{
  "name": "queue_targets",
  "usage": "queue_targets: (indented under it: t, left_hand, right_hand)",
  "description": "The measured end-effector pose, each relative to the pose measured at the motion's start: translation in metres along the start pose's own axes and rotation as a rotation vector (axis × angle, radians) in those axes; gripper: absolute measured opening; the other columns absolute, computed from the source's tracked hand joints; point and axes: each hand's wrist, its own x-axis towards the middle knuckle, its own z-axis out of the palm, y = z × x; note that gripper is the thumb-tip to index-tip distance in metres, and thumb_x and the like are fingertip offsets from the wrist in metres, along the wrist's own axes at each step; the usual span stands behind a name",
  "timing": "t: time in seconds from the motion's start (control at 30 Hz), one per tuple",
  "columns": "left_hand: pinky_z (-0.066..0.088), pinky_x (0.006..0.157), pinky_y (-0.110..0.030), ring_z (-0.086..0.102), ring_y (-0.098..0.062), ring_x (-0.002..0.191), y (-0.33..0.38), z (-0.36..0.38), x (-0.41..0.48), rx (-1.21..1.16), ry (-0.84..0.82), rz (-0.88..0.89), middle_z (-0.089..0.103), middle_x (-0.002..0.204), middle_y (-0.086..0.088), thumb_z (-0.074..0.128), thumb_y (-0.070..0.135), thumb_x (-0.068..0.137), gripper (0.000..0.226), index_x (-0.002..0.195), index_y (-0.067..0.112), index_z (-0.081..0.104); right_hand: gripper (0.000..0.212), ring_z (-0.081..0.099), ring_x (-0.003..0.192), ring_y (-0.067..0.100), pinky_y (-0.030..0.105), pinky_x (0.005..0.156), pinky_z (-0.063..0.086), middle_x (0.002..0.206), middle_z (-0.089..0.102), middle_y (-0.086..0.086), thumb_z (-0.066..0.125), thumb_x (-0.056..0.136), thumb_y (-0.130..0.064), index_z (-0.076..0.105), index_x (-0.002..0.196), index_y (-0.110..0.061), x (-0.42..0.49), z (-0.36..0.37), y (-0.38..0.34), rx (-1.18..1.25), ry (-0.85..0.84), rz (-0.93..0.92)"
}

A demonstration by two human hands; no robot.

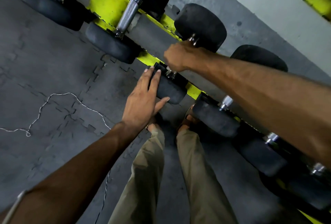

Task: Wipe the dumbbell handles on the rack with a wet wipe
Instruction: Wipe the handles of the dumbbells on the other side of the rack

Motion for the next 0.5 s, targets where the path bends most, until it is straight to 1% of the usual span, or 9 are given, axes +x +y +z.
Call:
queue_targets:
  t: [0.03,0.1,0.13,0.2,0.27,0.33,0.4,0.43,0.5]
  left_hand:
    - [0.043,0.115,-0.039,0.030,-0.030,0.156,0.000,0.001,0.000,0.004,-0.003,-0.007,0.031,0.167,-0.016,0.065,0.051,0.098,0.084,0.161,0.007,0.033]
    - [0.041,0.116,-0.039,0.029,-0.030,0.155,0.000,0.002,-0.001,0.005,-0.001,-0.014,0.030,0.167,-0.016,0.065,0.050,0.097,0.084,0.161,0.006,0.034]
    - [0.041,0.117,-0.039,0.030,-0.031,0.155,0.000,0.003,-0.001,0.005,0.003,-0.013,0.031,0.167,-0.016,0.066,0.050,0.097,0.084,0.161,0.006,0.034]
    - [0.039,0.118,-0.040,0.030,-0.032,0.155,0.000,0.005,0.000,0.003,0.005,-0.003,0.031,0.167,-0.017,0.067,0.050,0.097,0.084,0.161,0.006,0.034]
    - [0.040,0.118,-0.042,0.030,-0.033,0.155,0.000,0.006,0.000,0.004,-0.002,0.007,0.030,0.167,-0.018,0.066,0.050,0.097,0.083,0.161,0.008,0.034]
    - [0.041,0.117,-0.043,0.029,-0.035,0.155,0.000,0.005,0.000,0.026,-0.008,0.021,0.028,0.168,-0.019,0.064,0.049,0.098,0.080,0.162,0.011,0.034]
    - [0.039,0.121,-0.047,0.026,-0.038,0.156,-0.001,0.006,-0.001,0.066,-0.017,0.062,0.026,0.168,-0.021,0.060,0.047,0.102,0.074,0.163,0.015,0.034]
    - [0.038,0.122,-0.051,0.025,-0.040,0.156,-0.001,0.007,-0.002,0.091,-0.022,0.087,0.025,0.168,-0.023,0.058,0.045,0.104,0.071,0.163,0.015,0.034]
    - [0.034,0.123,-0.054,0.023,-0.043,0.157,0.001,0.009,-0.004,0.129,-0.028,0.119,0.023,0.168,-0.024,0.056,0.043,0.106,0.066,0.163,0.017,0.034]
  right_hand:
    - [0.029,0.063,0.118,0.033,0.041,0.090,0.051,0.124,0.067,0.012,0.056,0.095,-0.020,0.066,0.122,-0.012,0.000,-0.003,0.002,-0.049,0.019,0.035]
    - [0.029,0.064,0.115,0.034,0.039,0.088,0.051,0.120,0.069,0.013,0.054,0.095,-0.019,0.067,0.120,-0.012,-0.005,0.004,-0.002,0.009,0.092,0.104]
    - [0.028,0.066,0.111,0.036,0.039,0.084,0.052,0.117,0.069,0.015,0.052,0.096,-0.020,0.067,0.117,-0.011,-0.012,0.012,-0.008,0.060,0.118,0.093]
    - [0.026,0.067,0.104,0.038,0.039,0.074,0.049,0.110,0.070,0.018,0.049,0.096,-0.021,0.067,0.112,-0.014,-0.024,0.025,-0.020,0.185,0.153,-0.007]
    - [0.024,0.068,0.099,0.038,0.037,0.069,0.044,0.104,0.071,0.016,0.050,0.098,-0.030,0.068,0.107,-0.017,-0.026,0.032,-0.005,0.187,0.228,-0.021]
    - [0.026,0.070,0.099,0.035,0.036,0.072,0.047,0.103,0.072,0.013,0.054,0.099,-0.036,0.070,0.105,-0.017,-0.023,0.030,0.018,0.120,0.347,0.110]
    - [0.025,0.070,0.096,0.036,0.039,0.073,0.052,0.103,0.072,0.011,0.054,0.099,-0.035,0.070,0.103,-0.017,-0.026,0.033,0.026,0.097,0.424,0.214]
    - [0.022,0.070,0.094,0.036,0.040,0.071,0.053,0.102,0.072,0.011,0.053,0.098,-0.032,0.070,0.102,-0.018,-0.029,0.035,0.016,0.125,0.414,0.176]
    - [0.019,0.069,0.090,0.037,0.040,0.066,0.051,0.097,0.071,0.011,0.050,0.090,-0.025,0.066,0.098,-0.020,-0.035,0.038,-0.008,0.209,0.302,-0.034]
